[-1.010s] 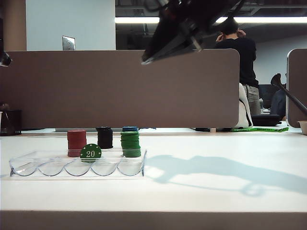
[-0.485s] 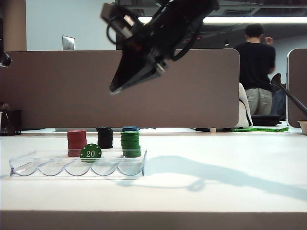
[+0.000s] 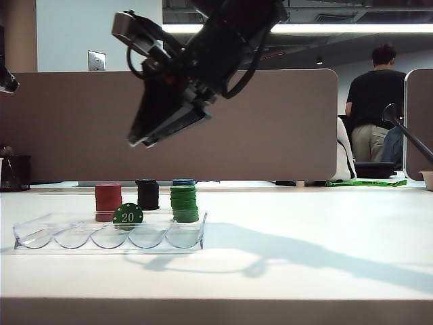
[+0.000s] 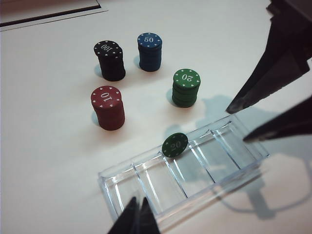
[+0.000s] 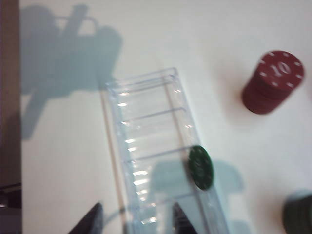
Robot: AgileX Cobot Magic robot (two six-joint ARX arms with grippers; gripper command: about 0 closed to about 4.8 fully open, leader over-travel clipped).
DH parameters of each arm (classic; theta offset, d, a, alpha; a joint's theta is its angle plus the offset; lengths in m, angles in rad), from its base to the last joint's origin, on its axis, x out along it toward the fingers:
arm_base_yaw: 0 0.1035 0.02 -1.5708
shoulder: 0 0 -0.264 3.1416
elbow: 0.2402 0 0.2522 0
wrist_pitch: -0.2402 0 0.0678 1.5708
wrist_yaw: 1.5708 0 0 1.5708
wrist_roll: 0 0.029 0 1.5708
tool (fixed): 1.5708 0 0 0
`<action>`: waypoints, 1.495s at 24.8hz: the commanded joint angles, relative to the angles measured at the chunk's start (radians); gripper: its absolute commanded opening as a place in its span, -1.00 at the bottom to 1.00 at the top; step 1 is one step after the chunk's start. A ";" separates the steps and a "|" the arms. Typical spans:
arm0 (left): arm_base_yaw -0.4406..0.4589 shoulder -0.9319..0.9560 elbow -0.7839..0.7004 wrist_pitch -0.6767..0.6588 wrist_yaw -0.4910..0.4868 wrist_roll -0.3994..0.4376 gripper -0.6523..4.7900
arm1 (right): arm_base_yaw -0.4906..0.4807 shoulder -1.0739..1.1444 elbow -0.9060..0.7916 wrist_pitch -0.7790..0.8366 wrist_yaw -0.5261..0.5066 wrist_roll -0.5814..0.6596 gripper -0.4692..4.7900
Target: Pick up the chip in the box and place it on the pile of chips with the same color.
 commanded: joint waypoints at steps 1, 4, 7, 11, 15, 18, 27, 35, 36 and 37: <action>0.003 -0.002 0.003 0.017 0.006 0.003 -0.78 | 0.002 0.027 0.003 0.042 -0.047 -0.006 -0.15; 0.003 -0.002 0.003 0.014 0.006 0.006 -0.78 | 0.002 0.053 0.003 0.066 -0.043 -0.006 -0.15; 0.003 -0.002 0.003 0.014 0.006 0.010 -0.78 | 0.001 0.068 0.003 0.101 -0.056 -0.026 -0.15; 0.003 -0.002 0.003 0.004 0.005 0.032 -0.78 | 0.002 0.090 0.003 0.163 -0.058 -0.025 -0.16; 0.003 -0.002 0.003 -0.001 0.005 0.048 -0.78 | 0.001 0.123 0.003 0.183 -0.058 -0.025 -0.16; 0.003 -0.002 0.003 -0.001 0.005 0.063 -0.78 | 0.001 0.141 0.003 0.200 -0.058 -0.025 -0.16; 0.003 -0.002 0.003 -0.001 0.005 0.063 -0.78 | -0.004 0.164 0.003 0.231 -0.054 -0.024 -0.19; 0.003 -0.002 0.003 -0.002 0.005 0.063 -0.78 | -0.005 0.181 0.003 0.238 -0.035 -0.024 -0.26; 0.003 -0.002 0.003 -0.002 0.005 0.063 -0.78 | -0.006 0.182 0.003 0.241 -0.034 -0.024 -0.26; 0.003 -0.002 0.003 -0.002 0.005 0.063 -0.78 | -0.007 0.183 0.003 0.245 -0.030 -0.024 -0.26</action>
